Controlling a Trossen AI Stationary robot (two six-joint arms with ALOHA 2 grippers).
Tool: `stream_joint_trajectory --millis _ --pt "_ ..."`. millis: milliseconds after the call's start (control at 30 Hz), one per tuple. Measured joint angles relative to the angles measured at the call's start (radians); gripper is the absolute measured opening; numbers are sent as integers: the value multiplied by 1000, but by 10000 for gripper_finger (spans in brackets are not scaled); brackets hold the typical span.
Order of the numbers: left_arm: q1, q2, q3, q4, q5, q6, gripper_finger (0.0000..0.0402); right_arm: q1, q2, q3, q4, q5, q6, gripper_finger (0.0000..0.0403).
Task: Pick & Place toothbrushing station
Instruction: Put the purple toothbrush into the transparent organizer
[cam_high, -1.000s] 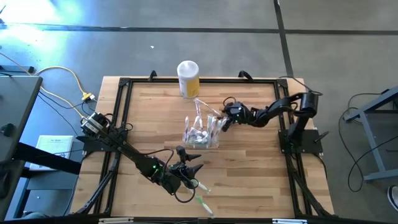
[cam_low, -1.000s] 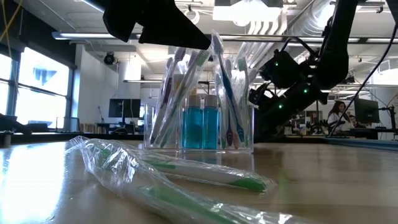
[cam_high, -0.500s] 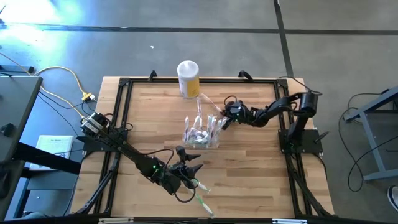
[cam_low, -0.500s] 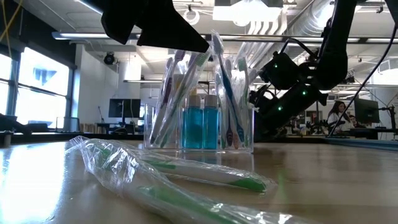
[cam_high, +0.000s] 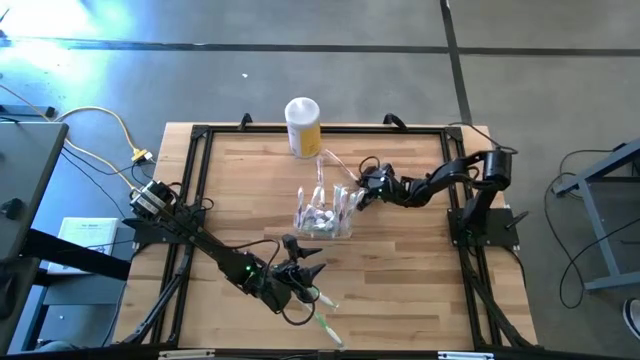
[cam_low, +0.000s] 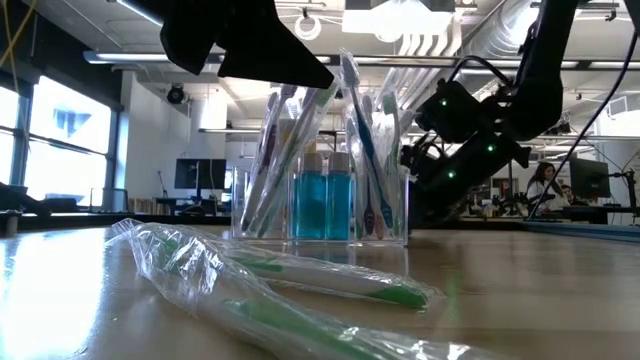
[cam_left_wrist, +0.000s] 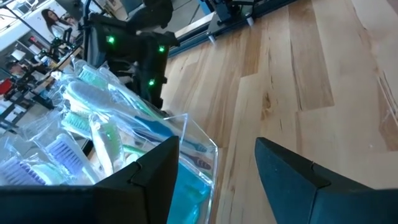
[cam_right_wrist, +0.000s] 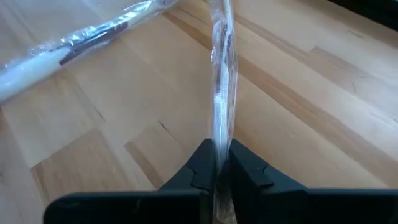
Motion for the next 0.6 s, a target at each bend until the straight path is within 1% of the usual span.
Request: stream_joint_trajectory --millis 67,167,300,400,500,600 --pt "0 0 0 -2 0 -8 205 23 -8 0 -24 51 1 17" --pt "0 0 0 -2 0 -12 205 52 -53 -3 -101 110 4 17" --pt "0 0 0 -2 0 -12 205 96 -146 -7 -235 184 27 17" --pt "0 0 0 -2 0 -12 205 135 -218 -4 -315 266 57 17" --pt "0 0 0 2 1 -14 205 174 -277 -4 -414 319 98 17" --pt "0 0 0 2 14 -39 205 215 -343 -4 -509 398 138 17"
